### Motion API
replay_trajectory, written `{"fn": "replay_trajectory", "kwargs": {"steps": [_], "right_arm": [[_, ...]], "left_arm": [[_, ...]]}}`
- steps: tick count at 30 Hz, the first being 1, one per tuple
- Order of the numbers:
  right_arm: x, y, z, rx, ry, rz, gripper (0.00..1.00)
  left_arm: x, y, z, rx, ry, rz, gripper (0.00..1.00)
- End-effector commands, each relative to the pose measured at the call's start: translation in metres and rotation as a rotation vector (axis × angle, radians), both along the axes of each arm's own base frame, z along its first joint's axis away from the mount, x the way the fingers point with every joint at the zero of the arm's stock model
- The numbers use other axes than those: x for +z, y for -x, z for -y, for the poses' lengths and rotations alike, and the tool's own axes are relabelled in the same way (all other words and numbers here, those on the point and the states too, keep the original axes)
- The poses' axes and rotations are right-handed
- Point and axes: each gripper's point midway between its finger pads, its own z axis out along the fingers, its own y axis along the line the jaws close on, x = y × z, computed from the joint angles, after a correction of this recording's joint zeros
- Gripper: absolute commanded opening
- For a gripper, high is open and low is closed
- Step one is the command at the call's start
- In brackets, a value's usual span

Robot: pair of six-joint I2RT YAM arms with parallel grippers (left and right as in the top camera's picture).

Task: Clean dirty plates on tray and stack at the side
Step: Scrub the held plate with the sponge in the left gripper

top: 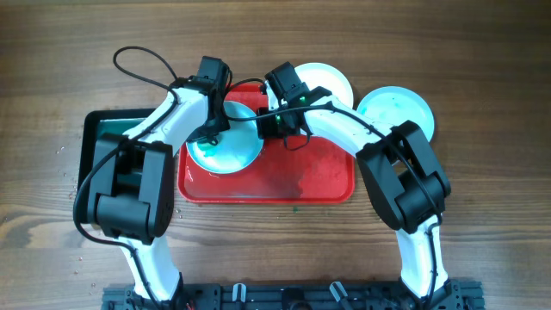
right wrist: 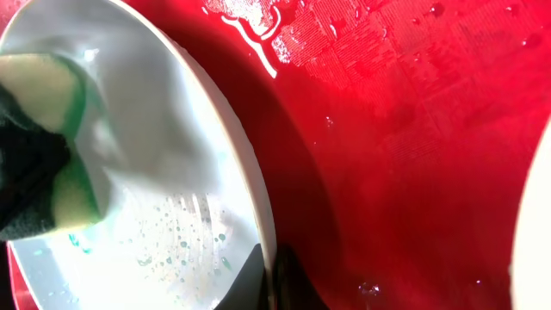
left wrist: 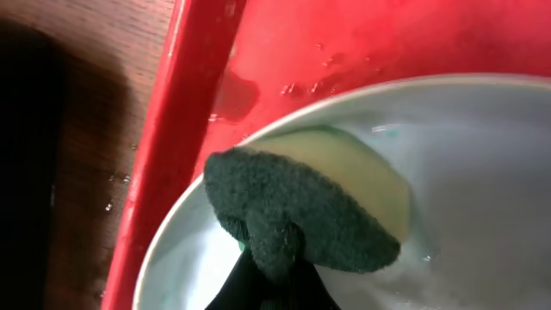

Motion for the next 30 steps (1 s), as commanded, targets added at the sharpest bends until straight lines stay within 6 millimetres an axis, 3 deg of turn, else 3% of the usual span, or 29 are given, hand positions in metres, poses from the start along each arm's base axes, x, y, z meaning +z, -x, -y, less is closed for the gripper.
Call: {"fn": "replay_trajectory", "kwargs": {"steps": [1,5,9,13,17,22,25,30], "right_arm": [[-0.028,0.006,0.016,-0.014,0.060,-0.056,0.04],[-0.029,0.006,0.016,-0.014,0.060,-0.057,0.04],[-0.029,0.007,0.016,-0.014,0.061,-0.058,0.04],[-0.029,0.007,0.016,-0.014,0.061,-0.057,0.04],[-0.029,0.006,0.016,-0.014,0.061,-0.056,0.04],[-0.029,0.006,0.017,-0.013,0.063,-0.052,0.04],[-0.029,0.006,0.017,-0.012,0.064,-0.053,0.04],[-0.029,0.006,0.017,-0.009,0.065,-0.052,0.04]], "left_arm": [[-0.040,0.058,0.019,-0.146,0.164,-0.289,0.04],[-0.027,0.086,0.076,-0.586,0.527,-0.369,0.04],[-0.030,0.076,0.073,-0.663,0.492,-0.328,0.04],[-0.037,0.070,0.050,-0.661,0.344,-0.340,0.04],[-0.040,0.056,0.012,-0.445,0.111,-0.320,0.04],[-0.037,0.054,-0.005,-0.012,-0.013,-0.238,0.04],[-0.041,0.062,0.007,0.061,-0.023,-0.222,0.04],[-0.047,0.067,0.030,0.009,-0.072,-0.169,0.04]]}}
